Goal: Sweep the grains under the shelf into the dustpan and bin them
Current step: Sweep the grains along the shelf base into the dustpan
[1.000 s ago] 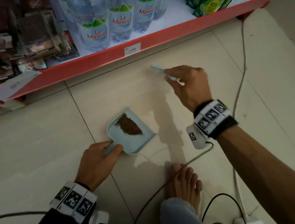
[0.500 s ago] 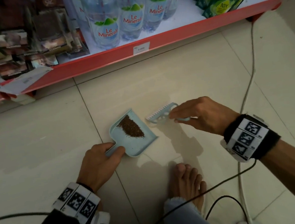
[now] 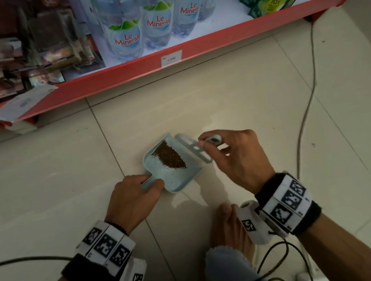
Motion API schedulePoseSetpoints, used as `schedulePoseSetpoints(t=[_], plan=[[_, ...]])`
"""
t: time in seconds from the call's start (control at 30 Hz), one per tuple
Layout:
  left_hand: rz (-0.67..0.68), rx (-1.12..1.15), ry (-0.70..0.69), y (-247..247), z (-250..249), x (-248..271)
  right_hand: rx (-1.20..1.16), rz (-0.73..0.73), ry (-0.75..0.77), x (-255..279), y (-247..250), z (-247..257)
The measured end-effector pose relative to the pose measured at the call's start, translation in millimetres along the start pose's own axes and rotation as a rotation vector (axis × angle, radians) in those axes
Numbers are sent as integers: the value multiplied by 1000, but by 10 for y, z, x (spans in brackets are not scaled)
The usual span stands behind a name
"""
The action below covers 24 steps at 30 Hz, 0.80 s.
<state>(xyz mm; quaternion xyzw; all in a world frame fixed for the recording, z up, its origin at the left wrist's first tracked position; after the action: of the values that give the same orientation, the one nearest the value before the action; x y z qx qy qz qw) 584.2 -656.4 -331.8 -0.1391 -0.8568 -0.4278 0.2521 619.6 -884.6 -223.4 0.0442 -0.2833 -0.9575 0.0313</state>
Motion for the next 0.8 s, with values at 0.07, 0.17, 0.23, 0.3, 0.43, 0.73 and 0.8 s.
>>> schedulePoseSetpoints(t=[0.07, 0.17, 0.23, 0.3, 0.43, 0.73, 0.8], plan=[[-2, 18, 11, -5, 12, 4, 67, -105, 28, -42, 118, 29], [4, 23, 15, -25, 9, 2, 273, -106, 11, -92, 144, 17], [4, 6, 15, -24, 3, -5, 312, 25, -31, -88, -1, -5], [-1, 2, 14, -8, 2, -5, 170, 111, -64, -63, -136, 16], [-8, 10, 24, 15, 4, 13, 79, -58, -17, -59, -42, 97], [-29, 0, 10, 35, 49, 19, 91, 12, -35, -19, -174, 84], [-24, 3, 7, 32, 46, 22, 141, -80, -10, -27, -91, 96]])
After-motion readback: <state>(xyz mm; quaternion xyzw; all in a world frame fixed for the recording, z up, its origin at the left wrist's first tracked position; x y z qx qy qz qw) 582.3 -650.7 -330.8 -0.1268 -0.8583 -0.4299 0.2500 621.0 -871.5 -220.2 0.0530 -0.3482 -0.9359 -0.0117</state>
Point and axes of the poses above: each hand's wrist, its own x-axis away from the middle knuckle, its own y-axis out of the back of the hand, z = x × y, the point moved 8 cm from there along -x, towards the middle knuckle, and after that the axes turned 15 degrees about -x, right-handed, at the moved point
